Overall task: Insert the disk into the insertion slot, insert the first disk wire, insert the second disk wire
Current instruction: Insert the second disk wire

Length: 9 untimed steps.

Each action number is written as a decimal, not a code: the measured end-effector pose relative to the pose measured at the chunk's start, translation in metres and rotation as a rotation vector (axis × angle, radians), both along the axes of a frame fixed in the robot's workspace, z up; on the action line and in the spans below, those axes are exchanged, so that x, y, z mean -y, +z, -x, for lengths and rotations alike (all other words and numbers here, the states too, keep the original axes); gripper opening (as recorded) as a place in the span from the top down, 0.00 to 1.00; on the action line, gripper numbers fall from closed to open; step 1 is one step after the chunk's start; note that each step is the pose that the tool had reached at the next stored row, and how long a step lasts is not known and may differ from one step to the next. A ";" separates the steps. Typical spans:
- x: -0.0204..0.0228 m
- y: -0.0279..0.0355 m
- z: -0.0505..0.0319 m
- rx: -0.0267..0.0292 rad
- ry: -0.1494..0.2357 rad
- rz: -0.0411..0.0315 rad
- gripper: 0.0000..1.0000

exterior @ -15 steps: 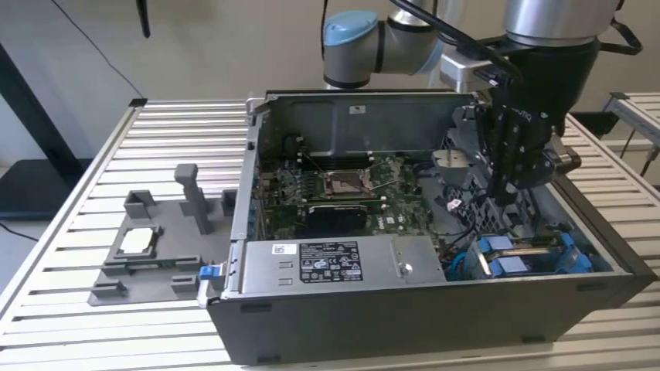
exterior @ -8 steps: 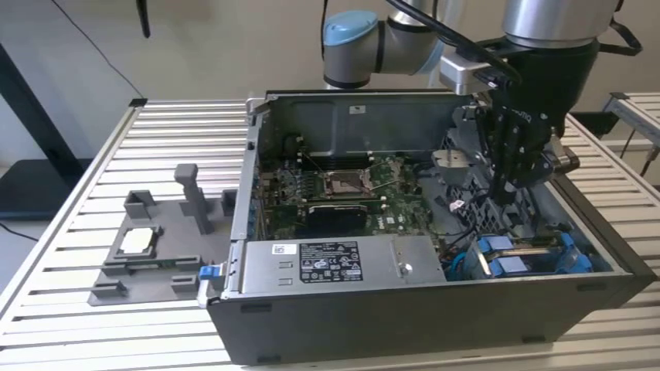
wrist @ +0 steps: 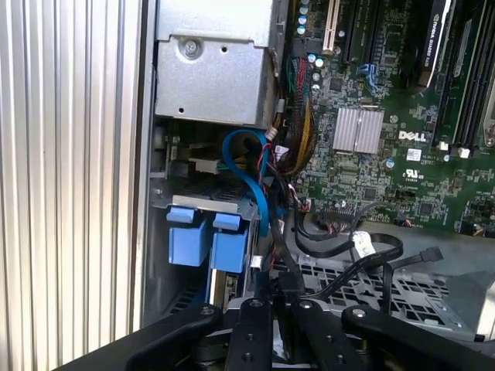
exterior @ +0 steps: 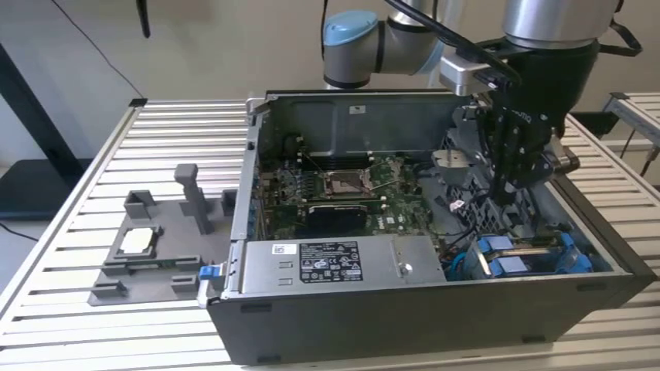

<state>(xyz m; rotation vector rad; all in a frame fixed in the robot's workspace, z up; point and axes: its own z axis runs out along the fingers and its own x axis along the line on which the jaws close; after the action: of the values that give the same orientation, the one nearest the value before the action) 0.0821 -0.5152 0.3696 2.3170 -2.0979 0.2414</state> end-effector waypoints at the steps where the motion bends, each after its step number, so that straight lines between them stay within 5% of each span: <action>1: 0.0011 -0.0001 -0.0003 -0.0002 0.000 -0.0045 0.84; 4: 0.0059 -0.0004 -0.0014 -0.0005 0.000 -0.0370 0.84; 9: 0.0131 -0.0007 -0.0026 -0.0007 0.000 -0.1103 0.84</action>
<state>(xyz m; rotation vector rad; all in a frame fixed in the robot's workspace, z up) 0.0847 -0.5283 0.3689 2.3757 -2.1640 0.1280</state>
